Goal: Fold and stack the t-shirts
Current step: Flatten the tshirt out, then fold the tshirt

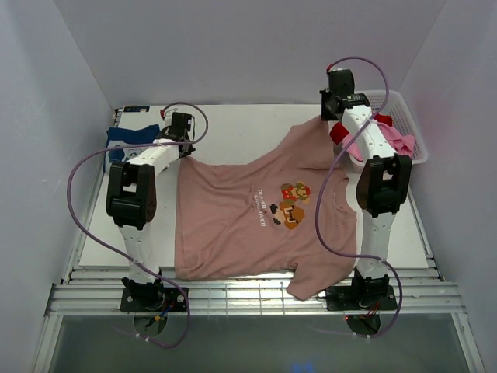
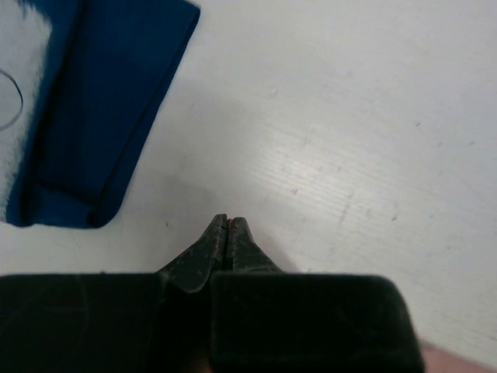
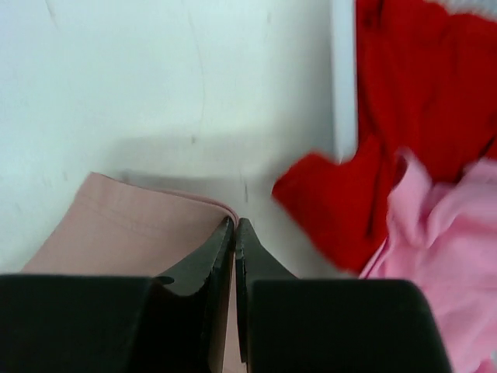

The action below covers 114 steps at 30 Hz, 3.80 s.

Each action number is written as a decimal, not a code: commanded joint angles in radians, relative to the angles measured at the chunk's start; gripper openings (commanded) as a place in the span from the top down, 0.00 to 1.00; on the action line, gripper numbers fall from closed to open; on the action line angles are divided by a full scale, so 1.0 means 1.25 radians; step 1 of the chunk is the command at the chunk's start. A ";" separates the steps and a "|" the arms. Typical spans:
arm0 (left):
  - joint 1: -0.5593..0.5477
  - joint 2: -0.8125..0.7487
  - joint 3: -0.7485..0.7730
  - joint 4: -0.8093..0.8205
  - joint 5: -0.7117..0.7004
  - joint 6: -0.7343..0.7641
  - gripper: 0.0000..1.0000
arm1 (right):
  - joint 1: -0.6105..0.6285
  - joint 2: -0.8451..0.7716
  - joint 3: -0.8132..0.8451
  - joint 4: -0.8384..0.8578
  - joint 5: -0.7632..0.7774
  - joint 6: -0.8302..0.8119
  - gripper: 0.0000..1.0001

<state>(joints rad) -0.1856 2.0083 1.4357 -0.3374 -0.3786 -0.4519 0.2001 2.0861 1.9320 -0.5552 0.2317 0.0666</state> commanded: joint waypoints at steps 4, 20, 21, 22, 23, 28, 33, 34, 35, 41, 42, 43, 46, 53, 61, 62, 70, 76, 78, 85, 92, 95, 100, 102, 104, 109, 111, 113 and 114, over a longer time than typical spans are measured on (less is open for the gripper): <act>0.005 0.005 0.115 -0.029 -0.028 0.039 0.97 | -0.069 0.084 0.284 -0.040 -0.081 -0.008 0.92; 0.023 -0.310 0.160 0.056 0.000 0.083 0.95 | -0.140 -0.162 0.228 0.238 -0.166 0.009 0.92; 0.025 -0.335 0.152 0.059 0.024 0.083 0.95 | -0.142 -0.210 0.185 0.250 -0.177 0.008 0.92; 0.023 -0.380 0.147 0.055 0.036 0.082 0.95 | -0.140 -0.239 0.159 0.258 -0.178 0.008 0.92; 0.023 -0.403 0.134 0.053 0.050 0.079 0.95 | -0.140 -0.268 0.127 0.271 -0.204 0.012 0.92; 0.023 -0.509 0.133 0.023 0.166 0.089 0.95 | -0.140 -0.451 -0.019 0.320 -0.233 0.013 0.92; 0.023 -0.604 0.135 -0.053 0.268 0.106 0.96 | -0.140 -0.585 -0.073 0.299 -0.272 0.009 0.92; 0.023 -0.622 0.129 -0.059 0.299 0.107 0.96 | -0.140 -0.608 -0.102 0.299 -0.281 0.015 0.92; 0.023 -0.660 0.124 -0.071 0.302 0.109 0.96 | -0.140 -0.649 -0.115 0.295 -0.299 0.018 0.92; 0.023 -0.740 0.199 -0.186 0.410 0.106 0.96 | -0.142 -0.792 -0.142 0.258 -0.349 0.044 0.92; 0.022 -0.746 0.215 -0.204 0.412 0.099 0.96 | -0.140 -0.806 -0.134 0.252 -0.356 0.046 0.92; 0.023 -0.760 0.246 -0.216 0.413 0.096 0.96 | -0.140 -0.818 -0.127 0.244 -0.358 0.049 0.92; 0.023 -0.784 0.294 -0.265 0.416 0.078 0.95 | -0.140 -0.848 -0.061 0.196 -0.362 0.051 0.92; 0.023 -0.797 0.434 -0.362 0.467 0.031 0.94 | -0.140 -0.855 0.132 0.090 -0.333 0.042 0.92; 0.022 -0.797 0.504 -0.384 0.473 -0.016 0.94 | -0.140 -0.846 0.174 0.082 -0.318 0.067 0.92; 0.022 -0.789 0.513 -0.390 0.460 -0.016 0.94 | -0.140 -0.827 0.176 0.083 -0.317 0.069 0.92; 0.023 -0.662 0.280 -0.263 0.281 0.042 0.95 | -0.140 -0.676 0.044 0.175 -0.326 0.083 0.92; 0.045 -0.455 0.030 -0.123 0.221 0.035 0.98 | -0.140 -0.446 -0.053 0.233 -0.339 0.089 0.92; 0.054 -0.343 -0.006 -0.093 0.211 0.029 0.99 | -0.139 -0.341 -0.052 0.237 -0.346 0.089 0.92; 0.081 -0.110 -0.006 -0.031 0.160 0.008 1.00 | -0.107 -0.155 -0.052 0.298 -0.313 0.072 0.92; 0.083 -0.038 0.025 0.026 0.131 0.040 1.00 | -0.088 -0.033 -0.020 0.279 -0.323 0.044 0.92; 0.083 -0.003 0.053 0.033 0.126 0.047 1.00 | -0.066 0.022 -0.019 0.275 -0.307 0.023 0.92; 0.085 0.049 0.102 0.042 0.108 0.077 1.00 | -0.042 0.086 -0.031 0.278 -0.297 0.015 0.92; 0.087 0.070 0.125 0.039 0.104 0.083 1.00 | -0.037 0.095 -0.036 0.280 -0.289 0.013 0.92; 0.088 0.071 0.128 0.040 0.097 0.083 1.00 | -0.036 0.106 -0.031 0.275 -0.281 0.007 0.92; 0.088 0.020 0.062 0.065 0.076 0.076 1.00 | -0.037 0.069 -0.068 0.274 -0.258 -0.020 0.92; 0.088 -0.009 0.031 0.078 0.069 0.069 1.00 | -0.035 0.044 -0.117 0.285 -0.235 -0.027 0.92; 0.088 -0.053 -0.007 0.090 0.064 0.065 1.00 | -0.035 0.001 -0.176 0.292 -0.215 -0.038 0.92; 0.088 -0.070 -0.021 0.092 0.064 0.058 1.00 | -0.035 -0.012 -0.195 0.296 -0.206 -0.041 0.92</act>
<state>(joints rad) -0.0814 2.0544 1.4460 -0.2581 -0.2623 -0.3668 0.1585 2.1742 1.7454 -0.2237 -0.0780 0.0505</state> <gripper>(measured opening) 0.009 0.080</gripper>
